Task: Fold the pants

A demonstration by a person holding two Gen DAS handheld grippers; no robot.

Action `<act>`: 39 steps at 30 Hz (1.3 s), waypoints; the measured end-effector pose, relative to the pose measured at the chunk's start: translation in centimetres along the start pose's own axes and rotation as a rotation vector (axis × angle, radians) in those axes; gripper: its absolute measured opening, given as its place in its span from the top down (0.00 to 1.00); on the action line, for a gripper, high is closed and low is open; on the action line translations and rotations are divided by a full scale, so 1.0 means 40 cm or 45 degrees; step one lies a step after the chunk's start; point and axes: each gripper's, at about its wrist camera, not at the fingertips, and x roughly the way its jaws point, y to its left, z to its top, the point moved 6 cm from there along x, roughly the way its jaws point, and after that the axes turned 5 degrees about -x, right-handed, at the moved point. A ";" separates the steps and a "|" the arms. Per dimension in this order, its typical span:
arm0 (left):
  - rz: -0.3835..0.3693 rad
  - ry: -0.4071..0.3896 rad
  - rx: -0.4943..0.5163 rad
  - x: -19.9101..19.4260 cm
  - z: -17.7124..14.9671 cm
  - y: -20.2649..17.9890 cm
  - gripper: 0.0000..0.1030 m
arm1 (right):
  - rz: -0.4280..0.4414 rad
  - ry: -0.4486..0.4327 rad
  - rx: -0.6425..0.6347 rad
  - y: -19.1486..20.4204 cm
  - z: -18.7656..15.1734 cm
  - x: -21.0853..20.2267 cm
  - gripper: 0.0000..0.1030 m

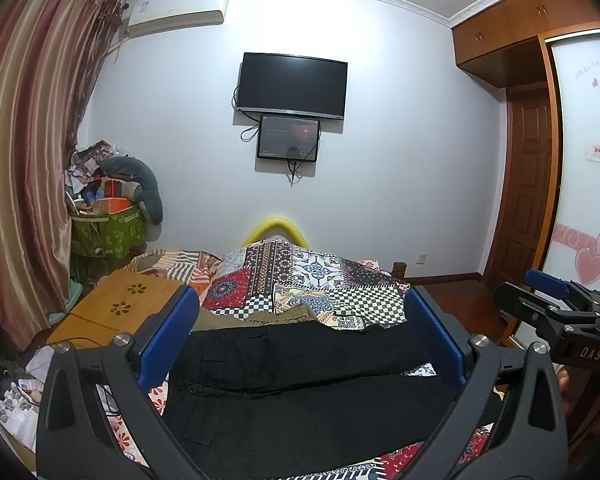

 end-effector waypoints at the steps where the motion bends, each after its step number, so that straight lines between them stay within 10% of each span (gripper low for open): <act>1: -0.001 -0.001 0.002 -0.002 0.001 -0.002 0.00 | -0.001 0.000 0.000 0.000 -0.001 0.001 0.00; 39: -0.019 -0.014 0.033 -0.004 0.006 -0.015 0.00 | -0.010 0.002 0.011 -0.026 0.009 -0.013 0.00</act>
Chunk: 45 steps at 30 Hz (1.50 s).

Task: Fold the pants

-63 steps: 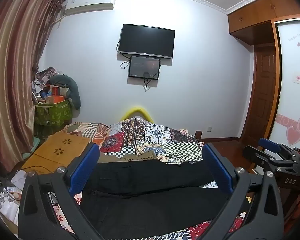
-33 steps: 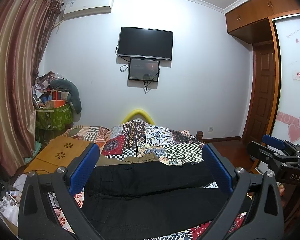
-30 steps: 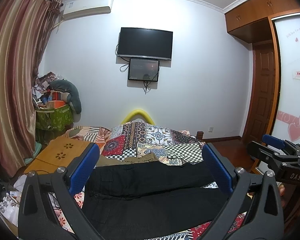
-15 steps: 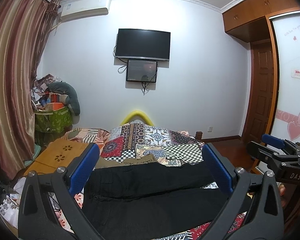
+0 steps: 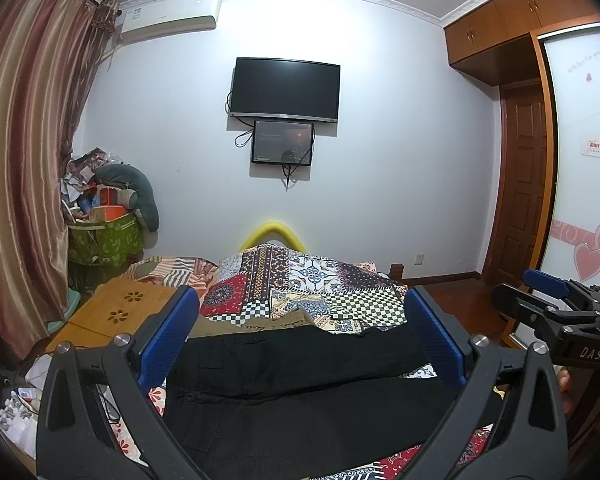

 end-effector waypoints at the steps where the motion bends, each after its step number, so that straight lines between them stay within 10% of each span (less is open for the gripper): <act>1: 0.001 0.000 -0.001 0.000 0.000 0.000 0.00 | 0.000 0.001 -0.002 0.001 -0.001 0.002 0.00; 26: 0.010 0.020 -0.019 0.026 -0.010 0.024 0.00 | 0.002 0.007 -0.017 0.015 -0.009 0.027 0.00; 45: 0.241 0.283 0.013 0.386 -0.103 0.217 0.00 | -0.214 0.264 -0.017 -0.227 -0.149 0.257 0.00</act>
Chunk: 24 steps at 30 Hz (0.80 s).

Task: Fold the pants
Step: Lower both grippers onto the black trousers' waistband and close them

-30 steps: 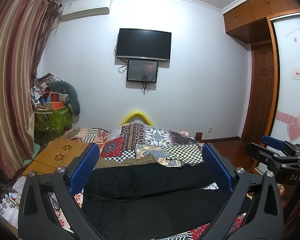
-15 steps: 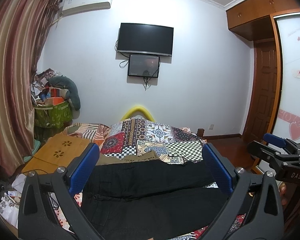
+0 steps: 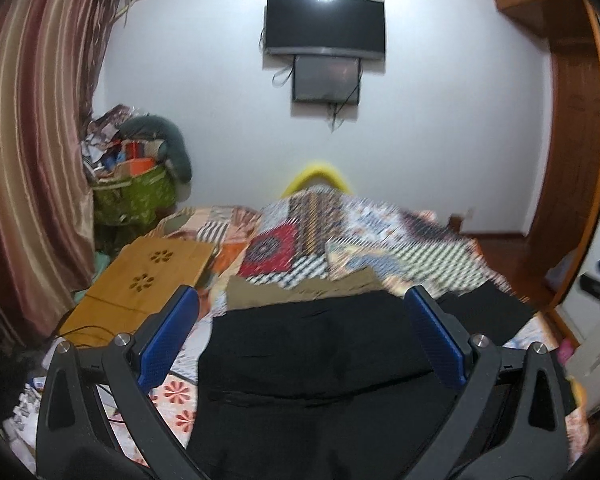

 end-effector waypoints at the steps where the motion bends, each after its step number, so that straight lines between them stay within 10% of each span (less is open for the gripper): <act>1: 0.017 0.023 0.003 0.028 -0.008 0.013 0.00 | -0.027 0.031 0.007 -0.033 -0.014 0.028 0.01; 24: 0.224 0.475 -0.044 0.558 -0.147 0.308 0.00 | -0.241 0.381 0.031 -0.373 -0.083 0.394 0.02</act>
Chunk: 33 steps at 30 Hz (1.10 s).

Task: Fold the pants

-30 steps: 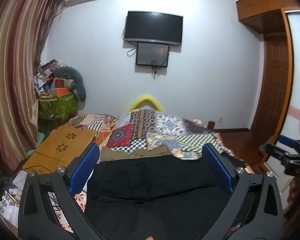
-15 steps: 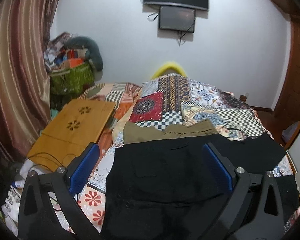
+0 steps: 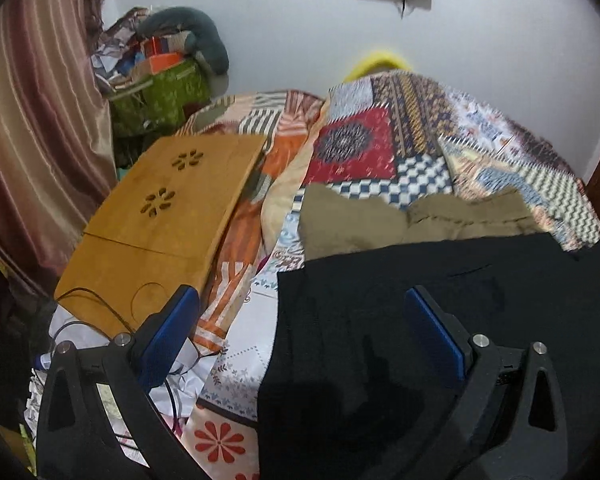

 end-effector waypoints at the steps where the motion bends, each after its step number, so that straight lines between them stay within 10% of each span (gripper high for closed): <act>1: -0.001 0.012 0.001 0.015 -0.005 0.000 0.00 | 0.011 0.014 -0.012 0.002 0.005 0.027 0.02; 16: -0.011 0.228 -0.057 0.217 -0.036 0.025 0.13 | 0.125 0.194 -0.029 -0.006 0.042 0.316 0.12; 24: 0.006 0.267 -0.031 0.260 -0.038 -0.004 0.21 | 0.244 0.333 -0.043 0.024 0.016 0.392 0.33; 28: 0.018 0.237 0.019 0.255 -0.027 -0.016 0.50 | 0.192 0.332 -0.080 0.028 0.009 0.407 0.37; 33: 0.050 0.231 0.133 0.237 -0.008 -0.061 0.81 | 0.177 0.314 -0.060 0.015 0.020 0.407 0.77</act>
